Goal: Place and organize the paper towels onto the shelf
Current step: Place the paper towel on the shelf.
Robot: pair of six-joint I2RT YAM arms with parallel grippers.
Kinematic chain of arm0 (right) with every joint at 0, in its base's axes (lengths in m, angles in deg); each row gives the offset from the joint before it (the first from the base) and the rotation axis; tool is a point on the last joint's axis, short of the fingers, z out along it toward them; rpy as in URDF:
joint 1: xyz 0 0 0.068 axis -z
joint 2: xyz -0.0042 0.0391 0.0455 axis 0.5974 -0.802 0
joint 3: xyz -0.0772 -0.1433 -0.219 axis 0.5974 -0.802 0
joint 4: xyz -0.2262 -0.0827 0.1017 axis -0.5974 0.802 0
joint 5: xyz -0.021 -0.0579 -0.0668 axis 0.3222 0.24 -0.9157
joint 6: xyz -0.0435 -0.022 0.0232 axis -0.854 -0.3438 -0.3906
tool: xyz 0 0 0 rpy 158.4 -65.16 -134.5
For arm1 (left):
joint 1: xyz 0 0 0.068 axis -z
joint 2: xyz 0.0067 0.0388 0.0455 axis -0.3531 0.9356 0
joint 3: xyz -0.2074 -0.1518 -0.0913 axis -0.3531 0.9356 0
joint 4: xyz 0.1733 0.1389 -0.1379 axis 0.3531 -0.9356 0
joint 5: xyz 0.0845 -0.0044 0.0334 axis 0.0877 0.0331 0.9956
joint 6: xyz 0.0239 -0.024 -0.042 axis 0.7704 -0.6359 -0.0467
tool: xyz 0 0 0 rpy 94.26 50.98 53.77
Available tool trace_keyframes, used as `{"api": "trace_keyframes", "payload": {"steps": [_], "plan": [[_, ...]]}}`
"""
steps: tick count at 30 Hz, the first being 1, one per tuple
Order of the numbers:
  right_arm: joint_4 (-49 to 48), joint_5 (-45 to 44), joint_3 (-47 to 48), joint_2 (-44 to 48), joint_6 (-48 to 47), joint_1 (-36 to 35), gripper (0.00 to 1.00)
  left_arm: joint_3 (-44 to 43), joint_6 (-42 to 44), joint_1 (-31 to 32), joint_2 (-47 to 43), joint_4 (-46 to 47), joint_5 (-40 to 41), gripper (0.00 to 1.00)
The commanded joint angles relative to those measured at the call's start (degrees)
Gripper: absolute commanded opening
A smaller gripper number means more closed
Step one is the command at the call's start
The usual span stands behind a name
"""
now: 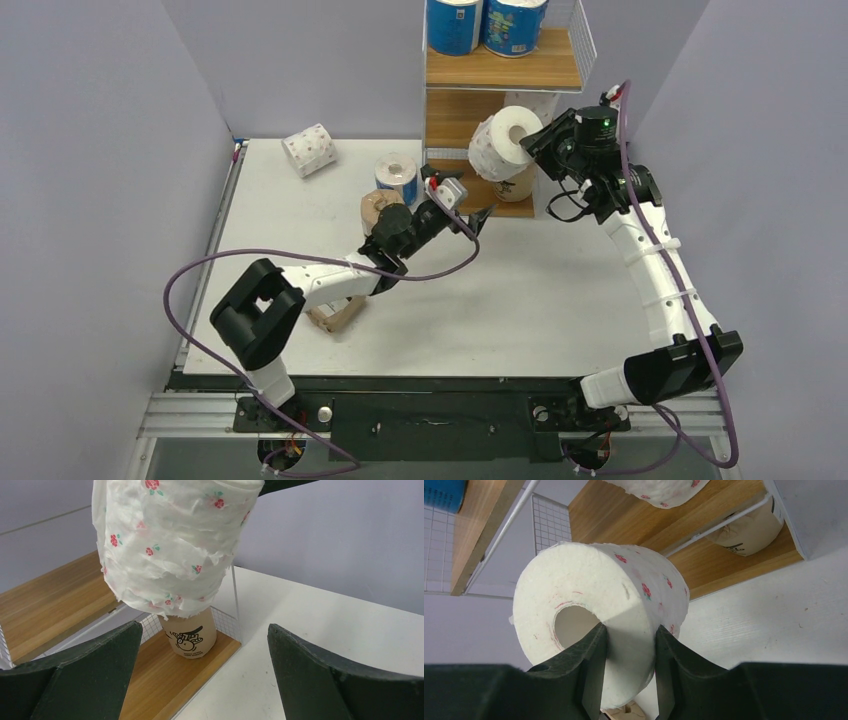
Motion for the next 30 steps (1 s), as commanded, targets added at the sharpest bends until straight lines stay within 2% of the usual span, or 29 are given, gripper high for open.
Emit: {"api": "trace_keyframes", "payload": {"steps": [1,17,30], "plan": [[-5.59,0.33,4.21,-0.97,1.25,-0.3,0.27,-5.9,-0.1,-0.24,3.05,5.57,2.26,0.96],[-6.96,0.59,7.02,-6.66,1.98,-0.44,0.27,-15.48,-1.28,-0.79,11.6,7.87,11.17,0.96],[-6.83,1.39,11.04,-9.02,2.72,-0.46,0.27,-20.56,-5.86,-1.98,14.58,7.78,12.18,0.96]]}}
